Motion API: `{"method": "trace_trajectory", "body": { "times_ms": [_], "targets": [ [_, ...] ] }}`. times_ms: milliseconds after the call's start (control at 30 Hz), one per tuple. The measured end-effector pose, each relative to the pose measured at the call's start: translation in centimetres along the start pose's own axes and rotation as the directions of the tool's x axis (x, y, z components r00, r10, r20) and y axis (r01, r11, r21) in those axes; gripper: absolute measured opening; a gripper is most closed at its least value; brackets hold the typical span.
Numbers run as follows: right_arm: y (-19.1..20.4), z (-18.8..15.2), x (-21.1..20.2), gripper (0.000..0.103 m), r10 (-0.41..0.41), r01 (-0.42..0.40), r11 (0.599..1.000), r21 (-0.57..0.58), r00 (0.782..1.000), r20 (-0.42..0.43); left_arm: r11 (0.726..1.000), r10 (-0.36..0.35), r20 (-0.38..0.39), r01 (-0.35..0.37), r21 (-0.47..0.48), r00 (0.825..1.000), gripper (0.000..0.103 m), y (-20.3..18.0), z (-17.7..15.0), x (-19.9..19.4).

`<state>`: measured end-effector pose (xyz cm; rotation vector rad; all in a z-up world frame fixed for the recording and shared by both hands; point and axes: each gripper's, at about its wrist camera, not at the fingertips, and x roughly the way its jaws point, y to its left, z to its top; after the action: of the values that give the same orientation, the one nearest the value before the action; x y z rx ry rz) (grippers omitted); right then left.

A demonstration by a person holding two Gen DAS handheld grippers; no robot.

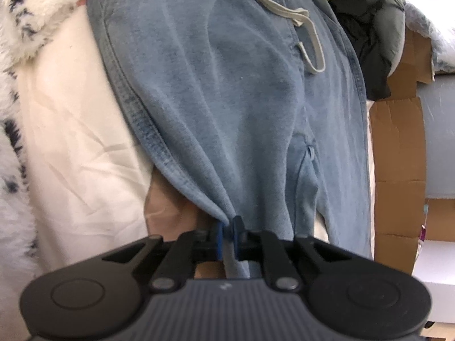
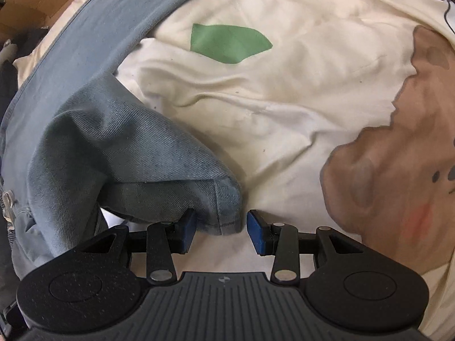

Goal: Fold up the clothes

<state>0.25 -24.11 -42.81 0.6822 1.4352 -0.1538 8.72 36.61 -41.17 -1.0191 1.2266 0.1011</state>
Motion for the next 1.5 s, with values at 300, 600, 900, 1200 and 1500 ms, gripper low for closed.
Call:
{"method": "trace_trajectory", "body": {
  "times_ms": [300,600,900,1200,1500],
  "targets": [
    [0.3,-0.4,-0.6,0.019,0.002,-0.002,0.998,-0.056,1.0,0.008,1.0,0.015,0.0,-0.015,0.013,1.0,0.007,1.0,-1.1,-1.6],
    [-0.2,3.5,-7.8,0.018,-0.142,0.15,0.969,-0.198,0.988,0.053,1.0,0.02,0.021,-0.02,0.013,1.0,0.006,0.6,-1.6,-1.9],
    [0.4,7.2,-12.2,0.018,-0.266,0.272,0.878,-0.395,0.961,0.072,0.999,0.003,0.032,-0.004,0.033,0.999,0.004,0.9,-2.0,-3.6],
    [0.7,8.4,-15.7,0.018,-0.384,0.338,0.756,-0.56,0.923,0.038,0.998,-0.006,0.043,0.003,0.057,0.999,0.003,1.0,-2.4,-4.8],
    [3.5,11.6,-15.3,0.018,-0.452,0.328,0.612,-0.719,0.892,0.021,0.997,0.017,0.039,-0.02,0.075,0.999,0.003,0.8,-2.8,-4.8]
  ]
}}
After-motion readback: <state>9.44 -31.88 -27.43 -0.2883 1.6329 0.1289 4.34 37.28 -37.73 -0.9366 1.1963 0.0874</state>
